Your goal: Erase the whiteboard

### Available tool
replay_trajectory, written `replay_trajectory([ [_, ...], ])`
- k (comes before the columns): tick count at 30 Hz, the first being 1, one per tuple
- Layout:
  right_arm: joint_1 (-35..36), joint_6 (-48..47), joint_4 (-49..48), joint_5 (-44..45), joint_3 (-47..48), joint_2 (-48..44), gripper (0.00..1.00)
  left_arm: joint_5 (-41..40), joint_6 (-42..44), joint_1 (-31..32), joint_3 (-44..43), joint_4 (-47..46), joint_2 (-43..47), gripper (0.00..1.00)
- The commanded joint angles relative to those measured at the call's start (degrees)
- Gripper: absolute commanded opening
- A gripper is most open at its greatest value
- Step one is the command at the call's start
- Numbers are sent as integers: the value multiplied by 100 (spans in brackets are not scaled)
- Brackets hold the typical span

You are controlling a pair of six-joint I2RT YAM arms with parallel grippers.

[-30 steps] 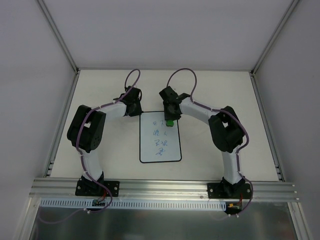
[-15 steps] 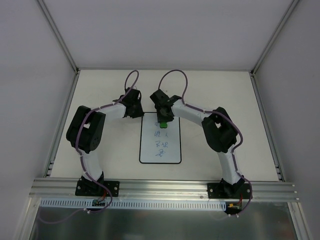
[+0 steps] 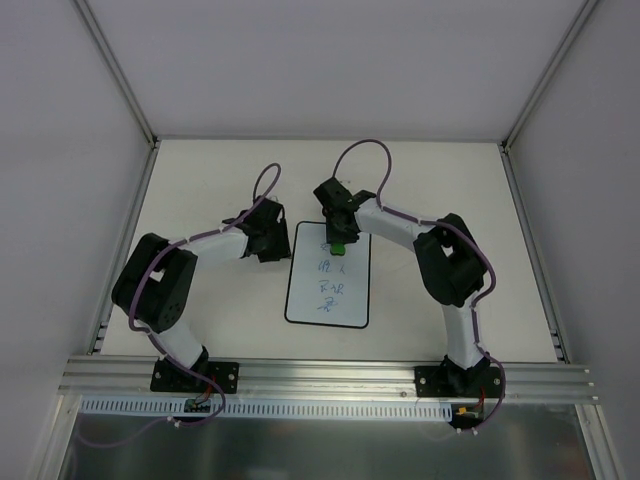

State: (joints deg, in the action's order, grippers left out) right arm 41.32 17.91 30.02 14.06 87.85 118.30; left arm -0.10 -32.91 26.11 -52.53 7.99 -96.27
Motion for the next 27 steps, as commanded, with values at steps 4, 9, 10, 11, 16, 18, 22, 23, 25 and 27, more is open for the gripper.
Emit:
replay_trajectory([
  [4, -133, 98, 153, 9, -339, 35, 2, 72, -154, 544, 165, 484, -146, 39],
  [9, -142, 81, 136, 26, -357, 18, 2, 45, -251, 703, 85, 528, -348, 30],
  [10, -142, 98, 144, 35, -374, 0, 2, 45, -286, 703, 77, 528, -427, 28],
  [11, -142, 98, 144, 44, -383, 0, 2, 45, -295, 711, 68, 554, -463, 26],
  [16, -142, 98, 136, -26, -374, 61, 2, 45, -304, 729, -38, 642, -665, 0],
  [18, -133, 72, 66, -192, -348, 149, 2, 45, -295, 738, -99, 669, -761, 0],
  [22, 7, 46, 57, -343, -190, 351, 2, 71, -287, 755, -169, 722, -849, 0],
  [23, 51, 37, 65, -387, -137, 404, 2, 54, -278, 764, -178, 730, -858, 0],
  [25, 183, 28, 65, -457, 12, 509, 2, 54, -286, 764, -196, 757, -867, 0],
  [27, 279, 28, 57, -510, 178, 650, 2, 54, -287, 764, -205, 765, -885, 0],
])
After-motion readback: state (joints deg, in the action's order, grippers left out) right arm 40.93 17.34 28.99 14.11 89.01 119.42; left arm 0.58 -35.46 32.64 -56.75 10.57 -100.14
